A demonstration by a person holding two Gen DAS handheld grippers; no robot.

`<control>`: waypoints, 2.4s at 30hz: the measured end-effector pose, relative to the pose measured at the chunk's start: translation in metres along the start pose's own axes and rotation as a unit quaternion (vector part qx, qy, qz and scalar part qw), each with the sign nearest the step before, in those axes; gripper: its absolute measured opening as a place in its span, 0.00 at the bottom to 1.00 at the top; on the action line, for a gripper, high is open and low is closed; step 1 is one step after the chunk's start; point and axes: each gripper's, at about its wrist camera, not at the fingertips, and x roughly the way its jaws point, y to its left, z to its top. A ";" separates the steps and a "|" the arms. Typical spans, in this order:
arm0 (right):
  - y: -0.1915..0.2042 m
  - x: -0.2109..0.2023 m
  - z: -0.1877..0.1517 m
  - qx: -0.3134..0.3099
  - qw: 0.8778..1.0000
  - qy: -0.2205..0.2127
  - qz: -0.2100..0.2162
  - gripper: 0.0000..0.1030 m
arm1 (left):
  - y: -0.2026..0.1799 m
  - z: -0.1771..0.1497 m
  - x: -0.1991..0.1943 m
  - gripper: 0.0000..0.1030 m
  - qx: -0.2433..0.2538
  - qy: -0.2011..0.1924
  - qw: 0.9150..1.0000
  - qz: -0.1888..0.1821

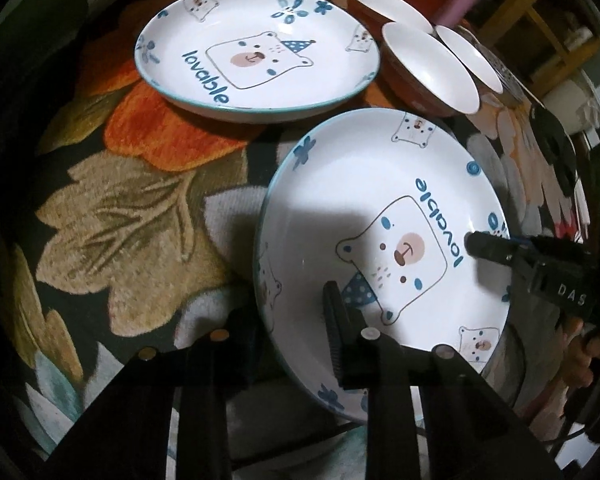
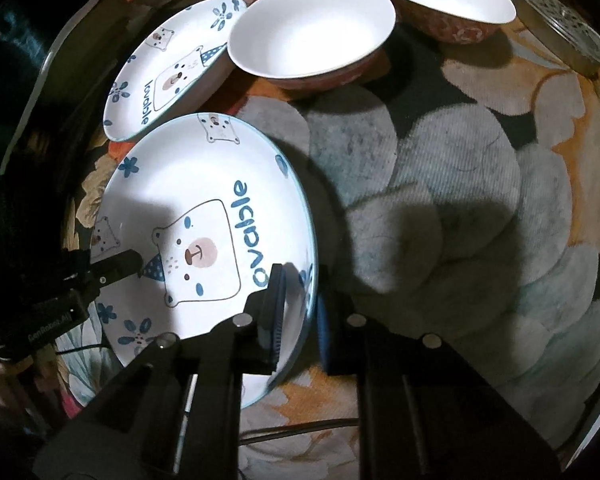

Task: Organize plates and bowls
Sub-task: 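Grasp the bear plate rim with the left gripper while the right gripper grasps it, then carry the bear plate with both grippers over the leaf-pattern plate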

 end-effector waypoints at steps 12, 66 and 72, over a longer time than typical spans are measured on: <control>-0.021 -0.028 -0.012 0.024 1.000 -0.016 0.007 0.13 | -0.019 -0.001 -0.022 0.26 0.037 -0.012 0.999 -0.006; -0.190 -0.166 -0.114 0.210 0.974 -0.065 -0.058 0.12 | -0.278 0.024 -0.007 0.26 0.185 0.006 0.979 -0.085; -0.222 -0.181 -0.139 0.247 0.964 -0.065 -0.069 0.12 | -0.324 0.017 0.004 0.26 0.215 0.015 0.972 -0.097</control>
